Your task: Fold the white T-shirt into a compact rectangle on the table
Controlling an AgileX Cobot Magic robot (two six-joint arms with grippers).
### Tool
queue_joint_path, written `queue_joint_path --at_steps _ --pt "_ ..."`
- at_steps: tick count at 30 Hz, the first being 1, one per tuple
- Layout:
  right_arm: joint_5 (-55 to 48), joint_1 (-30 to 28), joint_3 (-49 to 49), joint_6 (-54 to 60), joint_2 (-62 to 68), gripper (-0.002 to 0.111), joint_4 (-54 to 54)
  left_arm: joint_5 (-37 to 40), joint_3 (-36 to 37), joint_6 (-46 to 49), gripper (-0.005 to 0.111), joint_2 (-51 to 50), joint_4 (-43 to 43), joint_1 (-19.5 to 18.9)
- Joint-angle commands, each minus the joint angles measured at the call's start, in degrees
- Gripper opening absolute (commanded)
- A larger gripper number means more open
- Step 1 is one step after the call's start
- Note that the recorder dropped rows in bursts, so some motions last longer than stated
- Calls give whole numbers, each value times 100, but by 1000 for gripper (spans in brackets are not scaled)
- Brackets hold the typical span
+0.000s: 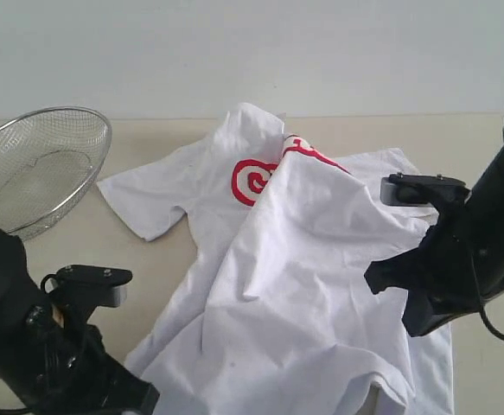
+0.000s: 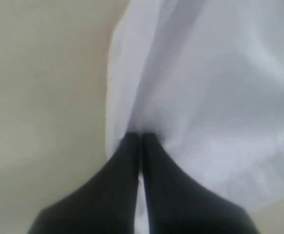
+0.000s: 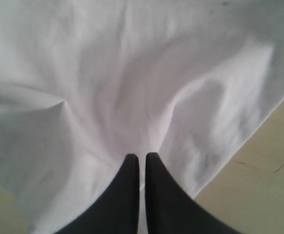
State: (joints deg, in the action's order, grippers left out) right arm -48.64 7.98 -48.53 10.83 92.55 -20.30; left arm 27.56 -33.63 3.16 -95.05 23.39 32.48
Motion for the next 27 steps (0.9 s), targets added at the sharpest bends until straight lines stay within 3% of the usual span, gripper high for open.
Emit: queue_joint_path --at_steps 1,11,27 --pt "-140 -1 47 -103 -4 0 162 421 88 246 4 522 155 7" --pt "-135 -1 418 -301 -4 0 297 453 88 246 4 1446 143 7" --pt "410 -1 913 12 180 0 -301 508 -68 368 4 1537 311 7"
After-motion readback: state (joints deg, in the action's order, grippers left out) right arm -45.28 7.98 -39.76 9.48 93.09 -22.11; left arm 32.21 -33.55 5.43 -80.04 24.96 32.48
